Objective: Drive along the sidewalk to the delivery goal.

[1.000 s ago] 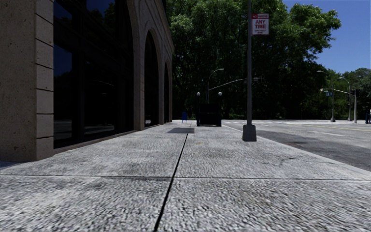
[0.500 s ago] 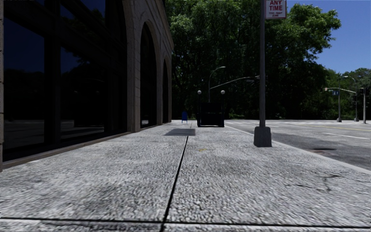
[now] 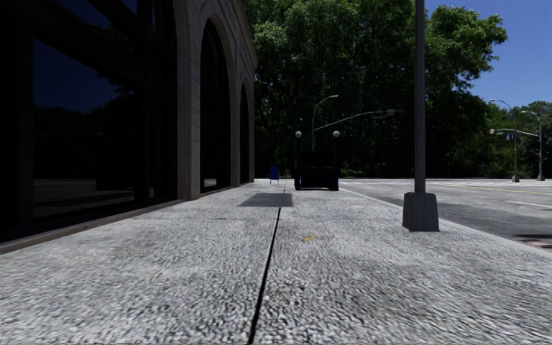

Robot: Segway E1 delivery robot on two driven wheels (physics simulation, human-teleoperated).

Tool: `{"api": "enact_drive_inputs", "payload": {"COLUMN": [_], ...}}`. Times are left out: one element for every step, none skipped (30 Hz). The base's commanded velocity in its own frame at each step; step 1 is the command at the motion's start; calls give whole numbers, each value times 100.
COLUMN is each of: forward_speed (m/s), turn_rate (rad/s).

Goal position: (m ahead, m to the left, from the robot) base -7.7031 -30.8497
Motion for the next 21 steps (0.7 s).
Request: {"api": "enact_drive_inputs", "payload": {"forward_speed": [200,200,200,200,200,200,200,200,200,200,200,200,200,200,200,200,200,200,200,200,200], "turn_rate": [0,0,0,0,0,0,0,0,0,0,0,0,0,0,0,0,0,0,0,0,0]}}
